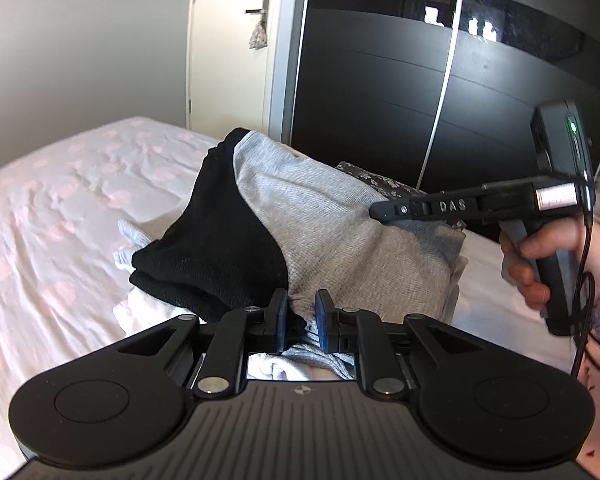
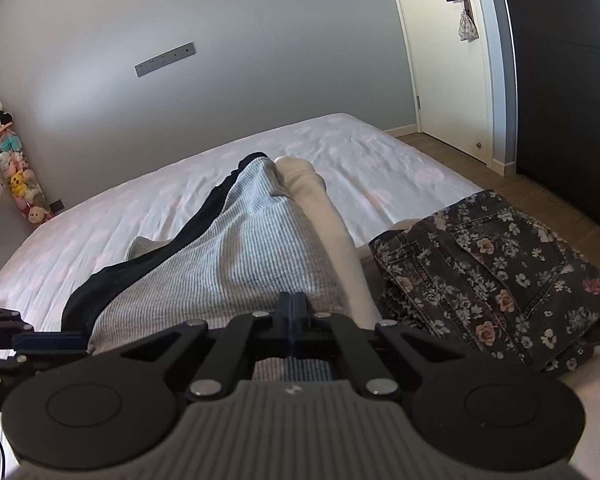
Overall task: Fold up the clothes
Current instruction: 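Carry the folded shirt with both grippers to the stack of folded clothes, then lower the shirt onto the stack and open both grippers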
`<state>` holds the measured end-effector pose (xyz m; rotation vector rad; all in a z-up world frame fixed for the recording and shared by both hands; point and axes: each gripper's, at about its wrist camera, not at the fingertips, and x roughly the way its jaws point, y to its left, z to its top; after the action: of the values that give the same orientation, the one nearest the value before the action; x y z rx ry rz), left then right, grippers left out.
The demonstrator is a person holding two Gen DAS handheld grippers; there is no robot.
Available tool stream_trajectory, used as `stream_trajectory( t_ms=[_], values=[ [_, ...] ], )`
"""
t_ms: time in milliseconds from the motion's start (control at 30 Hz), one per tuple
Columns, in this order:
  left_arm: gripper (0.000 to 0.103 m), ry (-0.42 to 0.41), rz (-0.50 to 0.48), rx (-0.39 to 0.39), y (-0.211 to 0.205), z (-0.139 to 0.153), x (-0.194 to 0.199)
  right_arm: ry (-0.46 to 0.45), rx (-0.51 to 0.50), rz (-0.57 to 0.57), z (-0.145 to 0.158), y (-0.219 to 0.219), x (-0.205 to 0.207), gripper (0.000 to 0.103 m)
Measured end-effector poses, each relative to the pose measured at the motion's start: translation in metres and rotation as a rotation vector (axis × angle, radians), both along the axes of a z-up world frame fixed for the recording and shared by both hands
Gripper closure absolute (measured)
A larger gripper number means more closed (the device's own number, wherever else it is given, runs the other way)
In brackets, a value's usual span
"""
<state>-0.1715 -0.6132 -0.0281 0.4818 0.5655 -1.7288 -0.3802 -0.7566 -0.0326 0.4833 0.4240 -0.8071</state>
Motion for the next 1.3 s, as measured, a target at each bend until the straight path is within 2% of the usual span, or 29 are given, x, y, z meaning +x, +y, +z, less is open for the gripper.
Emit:
stream_trajectory(
  t_ms=[200,433,533,567,600,667,733,833,867,900,967,1067,1200,1300],
  values=[
    [0.089,0.017,0.003,0.015,-0.002,0.002,0.001,-0.034,0.038,-0.006,-0.009,-0.012,-0.001,0.103],
    [0.089,-0.01,0.019,0.027,0.01,0.015,-0.008,0.049,0.028,-0.054,0.01,0.008,0.01,0.103],
    [0.088,-0.027,0.029,0.024,0.018,0.024,-0.012,0.052,0.011,-0.068,0.027,0.028,0.01,0.087],
    [0.088,-0.031,0.034,0.022,0.023,0.028,-0.013,0.05,-0.008,-0.07,0.033,0.038,0.01,0.074],
    [0.086,-0.03,0.038,0.02,0.028,0.033,-0.014,0.048,-0.027,-0.073,0.04,0.048,0.009,0.066],
    [0.083,-0.033,0.051,0.017,0.038,0.042,-0.017,0.055,-0.065,-0.073,0.051,0.068,0.008,0.065],
    [0.082,-0.046,0.072,0.006,0.049,0.051,-0.021,0.055,-0.094,-0.084,0.061,0.089,0.006,0.058],
    [0.066,-0.067,0.092,-0.032,0.067,0.063,-0.026,0.037,-0.122,-0.102,0.072,0.118,0.003,0.046],
    [0.058,-0.078,0.097,-0.044,0.073,0.067,-0.028,0.034,-0.132,-0.109,0.076,0.128,0.002,0.042],
    [0.054,-0.089,0.097,-0.055,0.078,0.071,-0.03,0.032,-0.142,-0.115,0.079,0.138,0.002,0.038],
    [0.052,-0.103,0.108,-0.072,0.087,0.076,-0.032,0.024,-0.159,-0.114,0.085,0.157,-0.001,0.036],
    [0.041,-0.119,0.13,-0.097,0.099,0.082,-0.036,0.009,-0.185,-0.121,0.094,0.183,-0.004,0.024],
    [0.029,-0.141,0.158,-0.129,0.116,0.091,-0.041,0.017,-0.217,-0.155,0.103,0.213,-0.01,0.022],
    [0.027,-0.157,0.179,-0.154,0.128,0.097,-0.045,0.023,-0.241,-0.192,0.105,0.233,-0.016,0.018]
  ],
)
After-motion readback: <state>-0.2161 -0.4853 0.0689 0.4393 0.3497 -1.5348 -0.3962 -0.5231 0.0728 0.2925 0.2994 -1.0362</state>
